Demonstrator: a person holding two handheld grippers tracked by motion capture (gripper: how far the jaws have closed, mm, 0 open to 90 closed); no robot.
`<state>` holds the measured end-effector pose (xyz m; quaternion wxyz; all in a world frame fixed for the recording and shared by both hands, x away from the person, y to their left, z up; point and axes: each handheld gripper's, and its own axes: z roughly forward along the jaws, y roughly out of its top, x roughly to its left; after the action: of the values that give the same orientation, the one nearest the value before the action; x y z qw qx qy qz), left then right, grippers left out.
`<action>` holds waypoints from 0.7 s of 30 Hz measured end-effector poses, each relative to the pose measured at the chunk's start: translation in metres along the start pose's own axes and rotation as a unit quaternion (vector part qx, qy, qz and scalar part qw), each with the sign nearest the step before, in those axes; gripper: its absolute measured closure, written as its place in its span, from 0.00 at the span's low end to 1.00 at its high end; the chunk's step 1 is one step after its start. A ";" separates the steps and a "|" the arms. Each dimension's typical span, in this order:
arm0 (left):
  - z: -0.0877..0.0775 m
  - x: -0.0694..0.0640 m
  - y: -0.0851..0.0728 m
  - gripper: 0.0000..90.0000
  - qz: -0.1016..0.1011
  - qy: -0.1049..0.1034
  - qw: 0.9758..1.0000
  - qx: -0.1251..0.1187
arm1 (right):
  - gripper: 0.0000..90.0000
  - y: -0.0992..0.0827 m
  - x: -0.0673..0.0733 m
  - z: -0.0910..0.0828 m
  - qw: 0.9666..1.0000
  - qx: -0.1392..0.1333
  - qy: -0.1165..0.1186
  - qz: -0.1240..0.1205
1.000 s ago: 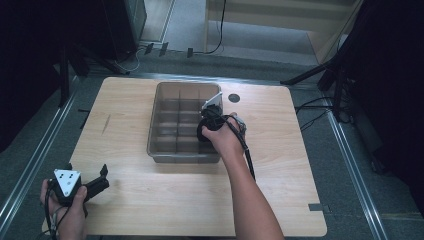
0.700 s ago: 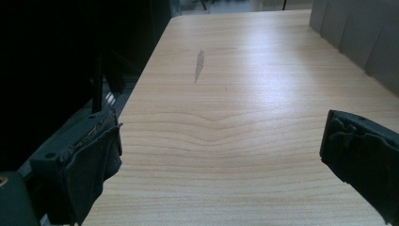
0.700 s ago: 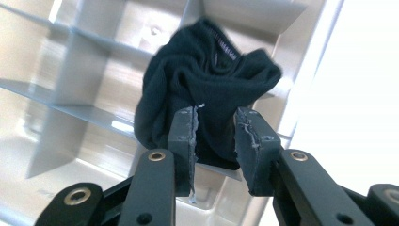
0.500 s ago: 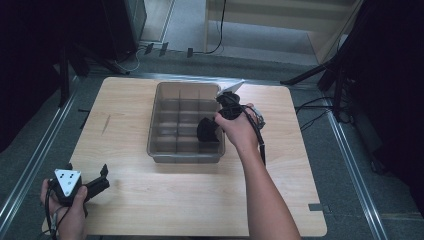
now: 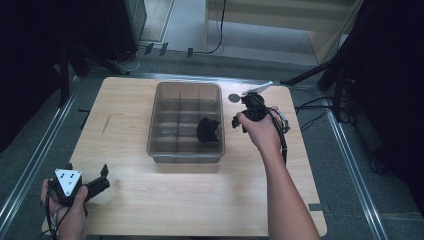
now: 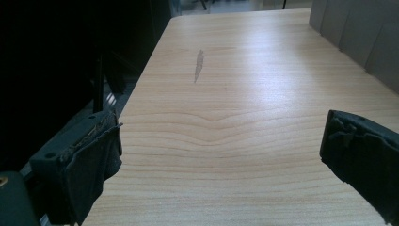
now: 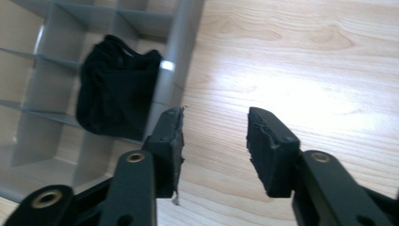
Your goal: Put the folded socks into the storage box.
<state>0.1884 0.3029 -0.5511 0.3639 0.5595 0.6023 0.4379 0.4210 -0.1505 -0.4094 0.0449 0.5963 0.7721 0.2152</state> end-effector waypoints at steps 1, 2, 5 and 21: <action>0.000 0.000 0.000 0.00 0.000 0.000 1.000 0.000 | 0.58 -0.004 -0.007 0.001 1.000 -0.004 -0.002 0.002; 0.000 0.000 0.000 0.00 0.000 0.000 1.000 0.000 | 0.57 -0.005 -0.010 0.002 1.000 -0.004 -0.003 0.004; 0.000 0.000 0.000 0.00 0.001 0.001 1.000 0.000 | 0.52 -0.012 -0.021 0.003 1.000 -0.007 -0.008 0.006; 0.000 -0.001 0.000 0.00 0.003 0.002 1.000 0.000 | 0.19 -0.045 -0.067 0.010 0.998 -0.016 -0.055 0.013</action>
<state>0.1886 0.3021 -0.5512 0.3617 0.5603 0.6014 0.4400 0.4026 -0.2195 -0.4487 0.0940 0.6165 0.7572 0.1944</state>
